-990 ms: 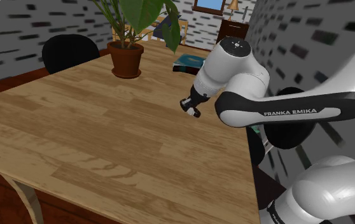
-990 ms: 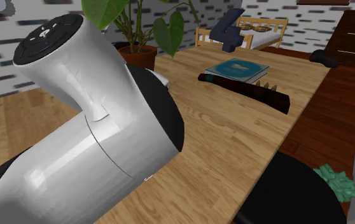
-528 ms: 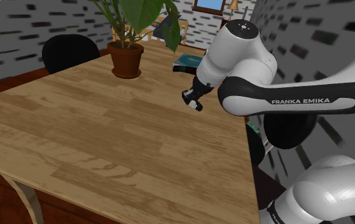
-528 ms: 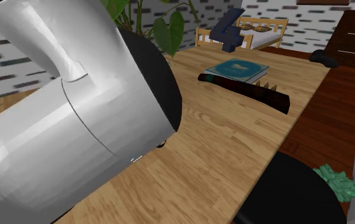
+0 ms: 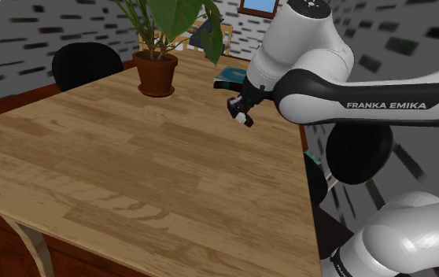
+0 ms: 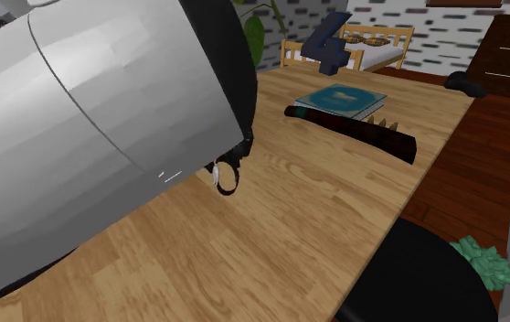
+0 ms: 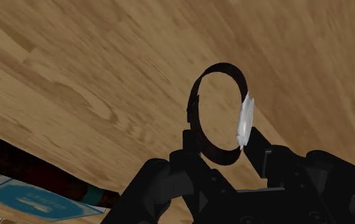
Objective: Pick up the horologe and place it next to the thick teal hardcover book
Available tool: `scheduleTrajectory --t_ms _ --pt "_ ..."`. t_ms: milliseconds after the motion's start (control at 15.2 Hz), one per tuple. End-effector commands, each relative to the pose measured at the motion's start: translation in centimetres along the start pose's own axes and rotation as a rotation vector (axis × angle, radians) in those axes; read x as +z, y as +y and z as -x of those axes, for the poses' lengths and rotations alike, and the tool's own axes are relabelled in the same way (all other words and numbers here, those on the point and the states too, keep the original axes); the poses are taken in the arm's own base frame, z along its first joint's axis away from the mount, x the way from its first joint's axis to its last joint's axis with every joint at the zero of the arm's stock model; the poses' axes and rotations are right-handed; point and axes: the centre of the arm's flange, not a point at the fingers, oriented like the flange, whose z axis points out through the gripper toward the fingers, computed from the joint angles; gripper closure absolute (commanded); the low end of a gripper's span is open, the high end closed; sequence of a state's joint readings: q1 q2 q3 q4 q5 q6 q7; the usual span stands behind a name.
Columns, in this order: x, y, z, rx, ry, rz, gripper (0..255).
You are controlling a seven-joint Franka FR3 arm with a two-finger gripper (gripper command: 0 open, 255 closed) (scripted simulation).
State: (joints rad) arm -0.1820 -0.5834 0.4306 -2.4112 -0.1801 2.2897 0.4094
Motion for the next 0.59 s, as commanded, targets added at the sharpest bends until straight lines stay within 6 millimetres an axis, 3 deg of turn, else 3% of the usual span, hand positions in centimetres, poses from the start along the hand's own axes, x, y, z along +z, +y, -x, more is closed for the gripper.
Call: scheduleTrajectory --t_ms 0,66,528 --pt "-1.1 0.3 -0.5 0.0 0.0 0.0 255" --pt "-1.2 0.4 -0.5 0.0 0.0 0.0 255" --pt "3.0 7.5 -4.6 0.0 0.0 0.0 255"
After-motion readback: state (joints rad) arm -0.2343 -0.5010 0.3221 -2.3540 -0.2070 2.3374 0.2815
